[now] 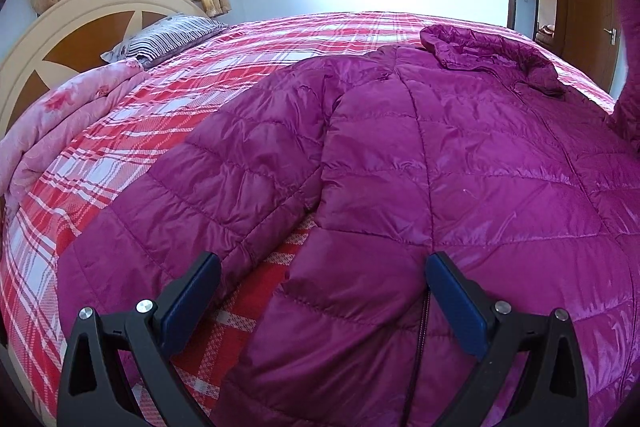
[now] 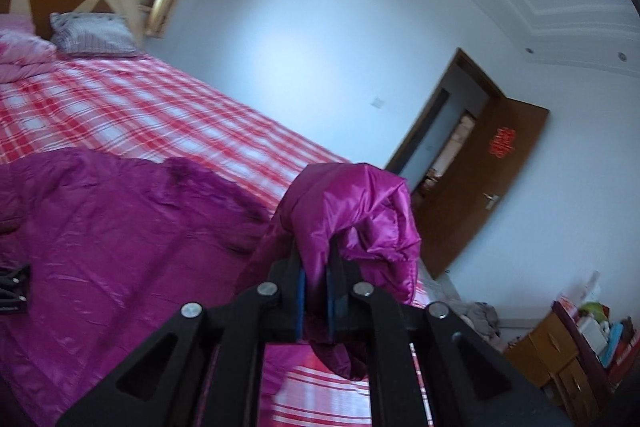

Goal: Fold large clothes

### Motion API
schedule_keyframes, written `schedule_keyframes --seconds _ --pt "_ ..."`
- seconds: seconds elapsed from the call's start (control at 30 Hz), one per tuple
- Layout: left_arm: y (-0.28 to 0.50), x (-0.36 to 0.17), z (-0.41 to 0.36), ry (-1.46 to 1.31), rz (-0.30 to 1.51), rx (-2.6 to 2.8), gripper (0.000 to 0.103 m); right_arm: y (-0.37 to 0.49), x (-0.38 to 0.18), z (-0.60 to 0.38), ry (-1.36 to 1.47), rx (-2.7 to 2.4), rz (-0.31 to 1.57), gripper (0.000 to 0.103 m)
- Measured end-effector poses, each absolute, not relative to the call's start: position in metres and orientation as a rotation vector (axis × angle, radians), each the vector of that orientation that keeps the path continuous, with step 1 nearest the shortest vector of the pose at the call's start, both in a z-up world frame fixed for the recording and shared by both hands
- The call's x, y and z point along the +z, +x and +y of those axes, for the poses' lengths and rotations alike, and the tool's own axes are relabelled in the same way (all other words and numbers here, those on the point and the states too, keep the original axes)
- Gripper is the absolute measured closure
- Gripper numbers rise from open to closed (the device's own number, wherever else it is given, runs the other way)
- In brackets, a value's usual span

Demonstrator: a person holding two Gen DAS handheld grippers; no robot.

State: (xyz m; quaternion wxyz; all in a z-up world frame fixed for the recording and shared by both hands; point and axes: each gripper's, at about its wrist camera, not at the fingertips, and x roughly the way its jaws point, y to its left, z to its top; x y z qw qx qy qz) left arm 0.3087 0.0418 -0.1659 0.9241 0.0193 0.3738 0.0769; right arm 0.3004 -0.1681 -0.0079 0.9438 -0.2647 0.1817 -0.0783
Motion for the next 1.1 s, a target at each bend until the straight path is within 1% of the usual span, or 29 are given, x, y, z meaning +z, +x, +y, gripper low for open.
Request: schedule_keyframes --seconds 0.27,0.4,0.53,0.6,0.63,0.67,0.7,0.8,0.93,1.03,1.07,1.1 --pt "0.307 -0.166 0.044 0.027 0.766 0.149 0.001 0.348 -0.078 -0.101 -0.531 -0.022 0.49 0.094" --pt "0.307 -0.167 0.042 0.037 0.764 0.153 0.001 0.37 -0.117 -0.088 -0.502 0.015 0.578 0.094" --pt "0.306 -0.165 0.04 0.054 0.765 0.158 0.001 0.374 -0.138 -0.089 -0.446 0.06 0.621 0.092" --pt "0.305 -0.159 0.04 0.09 0.772 0.167 0.001 0.376 -0.148 -0.088 -0.402 0.129 0.668 0.08" --pt "0.303 -0.153 0.04 0.116 0.759 0.182 0.001 0.375 -0.147 -0.087 -0.39 0.157 0.679 0.07" --pt "0.301 -0.145 0.04 0.142 0.735 0.196 0.001 0.373 -0.145 -0.087 -0.367 0.196 0.688 0.046" --pt "0.299 -0.135 0.04 0.158 0.712 0.206 0.001 0.368 -0.138 -0.09 -0.322 0.238 0.685 0.038" --pt "0.296 -0.098 0.038 0.172 0.633 0.209 0.001 0.35 -0.108 -0.109 -0.198 0.316 0.65 0.038" --pt "0.3 -0.053 0.011 0.171 0.559 0.117 0.001 0.337 -0.07 -0.149 -0.088 0.316 0.554 0.038" --pt "0.315 -0.046 -0.028 0.191 0.565 0.023 0.001 0.349 -0.059 -0.19 -0.036 0.199 0.531 0.038" --pt "0.321 -0.048 -0.04 0.203 0.57 0.008 0.001 0.356 -0.059 -0.203 -0.031 0.138 0.537 0.043" --pt "0.326 -0.05 -0.05 0.212 0.578 -0.002 0.001 0.362 -0.062 -0.215 -0.023 0.086 0.544 0.046"
